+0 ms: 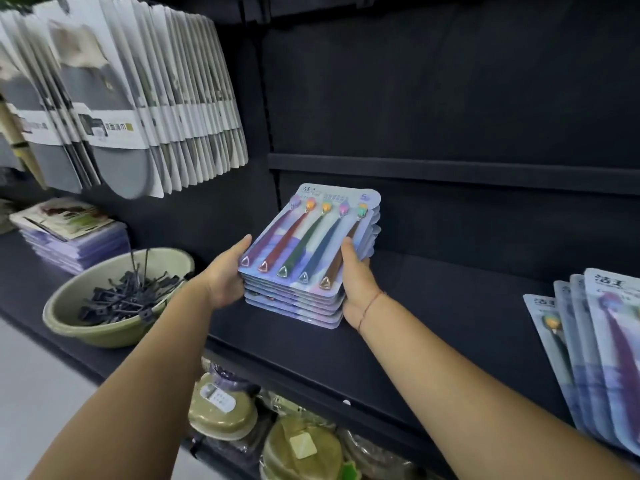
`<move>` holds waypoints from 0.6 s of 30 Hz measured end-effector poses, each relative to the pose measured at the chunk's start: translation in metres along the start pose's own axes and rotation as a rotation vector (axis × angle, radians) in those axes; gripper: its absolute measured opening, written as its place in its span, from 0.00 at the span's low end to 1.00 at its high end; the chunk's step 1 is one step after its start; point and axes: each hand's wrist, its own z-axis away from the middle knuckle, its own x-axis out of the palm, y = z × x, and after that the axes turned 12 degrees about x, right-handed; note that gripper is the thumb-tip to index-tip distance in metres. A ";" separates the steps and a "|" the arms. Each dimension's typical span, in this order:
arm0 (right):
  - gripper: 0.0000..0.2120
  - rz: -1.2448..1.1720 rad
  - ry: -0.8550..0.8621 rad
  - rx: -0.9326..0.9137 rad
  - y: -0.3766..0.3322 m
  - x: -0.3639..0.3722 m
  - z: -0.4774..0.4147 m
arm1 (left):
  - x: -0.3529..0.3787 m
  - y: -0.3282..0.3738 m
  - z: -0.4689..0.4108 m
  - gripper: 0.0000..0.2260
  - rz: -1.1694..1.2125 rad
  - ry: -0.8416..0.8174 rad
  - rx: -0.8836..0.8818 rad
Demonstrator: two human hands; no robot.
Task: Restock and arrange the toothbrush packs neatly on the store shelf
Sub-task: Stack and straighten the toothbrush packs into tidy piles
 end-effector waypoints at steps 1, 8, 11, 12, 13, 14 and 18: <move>0.60 -0.004 -0.003 -0.006 0.001 0.004 -0.002 | -0.003 0.001 0.000 0.23 0.004 0.002 0.000; 0.57 -0.032 0.024 -0.024 0.006 0.014 -0.009 | -0.014 0.003 -0.005 0.23 -0.022 0.029 -0.005; 0.52 0.061 0.029 0.016 -0.005 0.012 0.017 | -0.011 0.003 -0.006 0.24 -0.041 0.093 0.005; 0.47 0.100 0.032 0.003 -0.010 0.010 0.031 | -0.014 0.005 -0.007 0.25 -0.078 0.189 0.032; 0.41 0.143 0.037 -0.025 -0.017 0.005 0.046 | -0.014 0.007 -0.005 0.26 -0.156 0.310 0.055; 0.37 0.192 0.039 -0.058 -0.024 -0.009 0.062 | -0.010 0.009 -0.004 0.25 -0.316 0.479 0.087; 0.31 0.450 0.041 -0.299 -0.049 -0.075 0.144 | 0.055 0.024 0.050 0.17 -0.553 0.877 0.746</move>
